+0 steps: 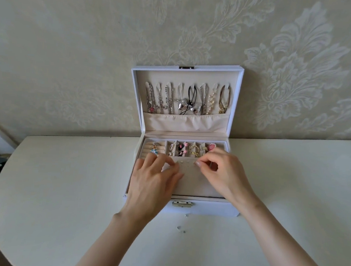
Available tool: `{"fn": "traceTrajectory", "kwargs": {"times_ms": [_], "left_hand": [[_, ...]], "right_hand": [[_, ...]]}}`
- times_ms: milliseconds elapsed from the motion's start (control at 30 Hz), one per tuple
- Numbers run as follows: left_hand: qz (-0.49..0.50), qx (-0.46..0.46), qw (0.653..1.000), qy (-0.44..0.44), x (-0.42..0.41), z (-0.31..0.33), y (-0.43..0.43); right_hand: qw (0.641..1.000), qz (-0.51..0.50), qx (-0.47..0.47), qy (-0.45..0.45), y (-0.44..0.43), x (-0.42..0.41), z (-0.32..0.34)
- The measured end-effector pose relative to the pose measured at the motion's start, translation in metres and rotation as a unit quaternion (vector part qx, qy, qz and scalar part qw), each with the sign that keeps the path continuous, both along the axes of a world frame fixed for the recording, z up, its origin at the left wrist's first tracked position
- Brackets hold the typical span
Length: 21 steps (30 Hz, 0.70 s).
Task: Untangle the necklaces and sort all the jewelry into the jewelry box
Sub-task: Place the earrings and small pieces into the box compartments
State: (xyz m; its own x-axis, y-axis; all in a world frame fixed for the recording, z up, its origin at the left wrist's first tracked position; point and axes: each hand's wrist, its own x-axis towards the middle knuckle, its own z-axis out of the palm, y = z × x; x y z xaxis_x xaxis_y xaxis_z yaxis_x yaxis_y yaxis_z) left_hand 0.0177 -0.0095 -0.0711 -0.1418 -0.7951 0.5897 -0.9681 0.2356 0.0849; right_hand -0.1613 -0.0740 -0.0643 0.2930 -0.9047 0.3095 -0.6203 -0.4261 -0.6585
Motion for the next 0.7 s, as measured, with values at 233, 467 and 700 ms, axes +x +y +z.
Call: {"fn": "traceTrajectory", "kwargs": {"times_ms": [233,467,700], "left_hand": [[-0.035,-0.071,0.994,0.069,0.006,-0.004,0.026],[-0.081,-0.088,0.982,0.148,0.003,-0.026,0.074],[-0.03,0.16,0.97,0.178,-0.005,-0.047,0.078]], "right_hand": [[0.976,-0.018,-0.213,-0.039,0.034,-0.002,0.006],[0.975,-0.008,-0.207,-0.075,0.095,-0.015,-0.026],[0.997,-0.042,-0.052,0.027,0.103,-0.007,-0.057]]}}
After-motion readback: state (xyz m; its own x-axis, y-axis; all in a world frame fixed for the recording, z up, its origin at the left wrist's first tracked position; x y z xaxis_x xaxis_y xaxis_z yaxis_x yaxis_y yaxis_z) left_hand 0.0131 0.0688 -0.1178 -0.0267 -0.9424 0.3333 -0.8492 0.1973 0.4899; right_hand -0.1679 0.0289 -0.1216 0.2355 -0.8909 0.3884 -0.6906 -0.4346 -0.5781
